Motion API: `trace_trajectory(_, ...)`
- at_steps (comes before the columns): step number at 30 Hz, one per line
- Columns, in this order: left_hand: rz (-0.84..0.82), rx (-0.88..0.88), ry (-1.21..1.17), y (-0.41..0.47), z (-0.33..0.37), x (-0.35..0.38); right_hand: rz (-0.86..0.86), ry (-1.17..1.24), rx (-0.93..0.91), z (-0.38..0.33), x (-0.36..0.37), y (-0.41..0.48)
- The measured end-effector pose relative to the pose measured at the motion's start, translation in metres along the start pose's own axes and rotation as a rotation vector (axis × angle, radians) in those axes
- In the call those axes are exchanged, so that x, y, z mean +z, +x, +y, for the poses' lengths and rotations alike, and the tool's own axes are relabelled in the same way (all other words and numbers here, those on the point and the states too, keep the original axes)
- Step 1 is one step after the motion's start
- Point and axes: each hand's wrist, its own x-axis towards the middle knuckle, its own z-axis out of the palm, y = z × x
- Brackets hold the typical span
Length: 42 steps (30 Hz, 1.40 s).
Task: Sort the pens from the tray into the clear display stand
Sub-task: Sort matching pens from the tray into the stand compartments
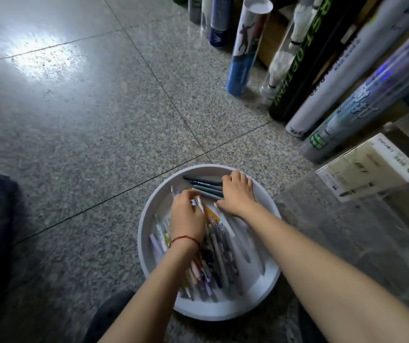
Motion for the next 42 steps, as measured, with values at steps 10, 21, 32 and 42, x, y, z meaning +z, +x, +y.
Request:
trace_trajectory(10, -0.075, 0.026, 0.21, 0.014, -0.005, -0.002, -0.192, 0.282, -0.009, 0.023, 0.005, -0.003)
trace_trajectory(21, -0.466, 0.735, 0.834, 0.003, 0.078, -0.01, -0.418, 0.639, -0.174, 0.038, -0.111, -0.08)
trace_trajectory(32, -0.509, 0.595, -0.125, -0.101, 0.2, -0.001, 0.06, 1.202, -0.001, 0.138, -0.247, -0.24)
trace_trajectory(42, -0.442, 0.683, -0.402, -0.174, 0.283, 0.048, 0.623, 1.428, 0.23, 0.185, -0.264, -0.306)
